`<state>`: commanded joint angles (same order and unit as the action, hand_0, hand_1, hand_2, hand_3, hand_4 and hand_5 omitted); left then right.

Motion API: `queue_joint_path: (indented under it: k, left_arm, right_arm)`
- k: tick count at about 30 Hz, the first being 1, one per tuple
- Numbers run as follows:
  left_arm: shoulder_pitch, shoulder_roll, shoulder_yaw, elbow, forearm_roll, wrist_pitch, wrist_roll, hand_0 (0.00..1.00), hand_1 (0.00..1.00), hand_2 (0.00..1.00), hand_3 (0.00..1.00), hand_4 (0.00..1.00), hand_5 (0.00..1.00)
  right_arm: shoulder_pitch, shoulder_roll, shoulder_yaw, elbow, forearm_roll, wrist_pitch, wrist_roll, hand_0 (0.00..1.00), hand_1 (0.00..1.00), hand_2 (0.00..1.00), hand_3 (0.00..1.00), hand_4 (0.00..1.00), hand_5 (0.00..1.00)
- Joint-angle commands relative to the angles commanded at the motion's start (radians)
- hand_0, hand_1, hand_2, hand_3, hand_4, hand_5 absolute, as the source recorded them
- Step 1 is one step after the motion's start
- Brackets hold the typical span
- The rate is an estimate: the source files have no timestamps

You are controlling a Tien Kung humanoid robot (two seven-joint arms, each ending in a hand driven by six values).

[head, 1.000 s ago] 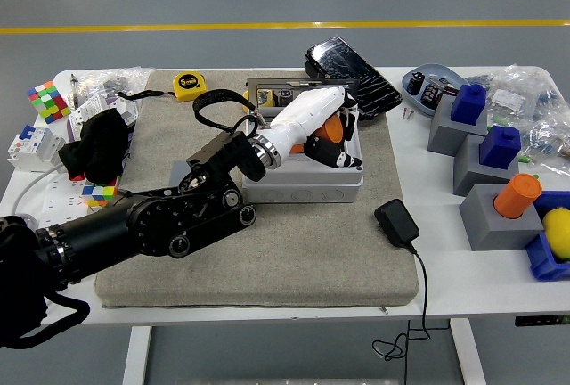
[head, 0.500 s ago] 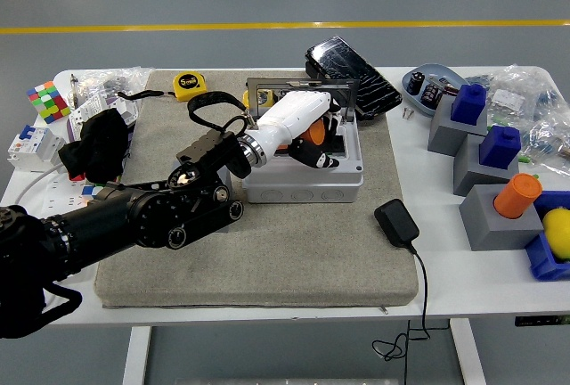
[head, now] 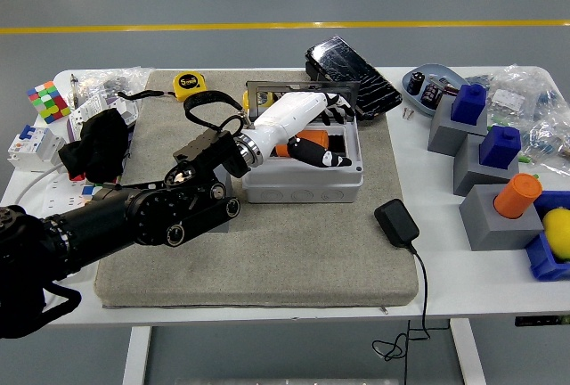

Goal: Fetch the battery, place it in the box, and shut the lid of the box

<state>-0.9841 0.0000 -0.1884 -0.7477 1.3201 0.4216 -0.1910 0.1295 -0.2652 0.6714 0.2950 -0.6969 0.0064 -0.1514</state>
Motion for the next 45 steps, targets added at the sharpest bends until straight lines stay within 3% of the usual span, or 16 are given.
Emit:
queue_joint_path:
  k: [8, 12, 16, 17, 22, 23, 28, 32, 38, 45]
  left_arm:
    - [0.025, 0.000, -0.077, -0.088, 0.039, -0.001, 0.003, 0.589, 0.560, 0.588, 0.670, 0.998, 0.356]
    - [0.053, 0.000, -0.157, -0.173, 0.084, 0.011, -0.016, 0.545, 0.554, 0.581, 0.663, 0.998, 0.381]
    - [0.067, 0.002, -0.227, -0.209, 0.108, 0.012, -0.027, 0.545, 0.554, 0.581, 0.663, 0.998, 0.381]
    - [0.069, 0.004, -0.244, -0.210, 0.116, 0.010, -0.024, 0.700, 0.742, 0.708, 0.727, 0.998, 0.463]
    - [0.070, 0.015, -0.307, -0.184, 0.146, -0.031, 0.040, 0.700, 0.742, 0.708, 0.727, 0.998, 0.463]
    - [0.069, 0.020, -0.314, -0.175, 0.151, -0.045, 0.061, 0.758, 0.831, 0.793, 0.801, 0.998, 0.512]
    - [0.070, 0.047, -0.320, -0.144, 0.177, -0.110, 0.162, 0.758, 0.831, 0.793, 0.801, 0.998, 0.512]
    - [0.078, 0.071, -0.315, -0.151, 0.189, -0.152, 0.225, 0.745, 0.833, 0.799, 0.806, 0.998, 0.534]
    - [0.122, 0.110, -0.331, -0.262, 0.223, -0.202, 0.289, 0.729, 0.818, 0.791, 0.804, 0.998, 0.541]
    - [0.154, 0.122, -0.317, -0.372, 0.246, -0.232, 0.339, 0.722, 0.814, 0.778, 0.796, 0.998, 0.546]
  right_arm:
    - [-0.007, 0.002, 0.011, -0.006, 0.000, 0.000, 0.000, 0.666, 0.666, 0.676, 0.547, 0.894, 0.486]
    - [-0.013, 0.005, 0.020, -0.006, -0.001, 0.001, 0.000, 0.667, 0.666, 0.676, 0.548, 0.894, 0.487]
    - [-0.014, 0.007, 0.023, -0.005, -0.002, 0.001, 0.001, 0.667, 0.666, 0.676, 0.548, 0.894, 0.487]
    - [-0.013, 0.008, 0.024, -0.005, -0.002, 0.001, 0.001, 0.666, 0.666, 0.676, 0.549, 0.894, 0.487]
    - [-0.012, 0.009, 0.026, -0.002, -0.003, 0.001, 0.001, 0.666, 0.666, 0.676, 0.549, 0.894, 0.487]
    - [-0.012, 0.009, 0.026, -0.002, -0.003, 0.001, 0.001, 0.666, 0.666, 0.675, 0.548, 0.895, 0.488]
    - [-0.012, 0.010, 0.028, -0.001, -0.004, 0.000, 0.001, 0.666, 0.666, 0.675, 0.548, 0.895, 0.488]
    - [-0.015, 0.011, 0.031, -0.001, -0.005, 0.001, 0.000, 0.667, 0.666, 0.676, 0.549, 0.896, 0.487]
    - [-0.023, 0.012, 0.039, 0.000, -0.009, 0.002, 0.000, 0.667, 0.666, 0.676, 0.548, 0.896, 0.487]
    - [-0.026, 0.013, 0.043, -0.003, -0.011, 0.002, 0.000, 0.668, 0.666, 0.676, 0.548, 0.896, 0.487]
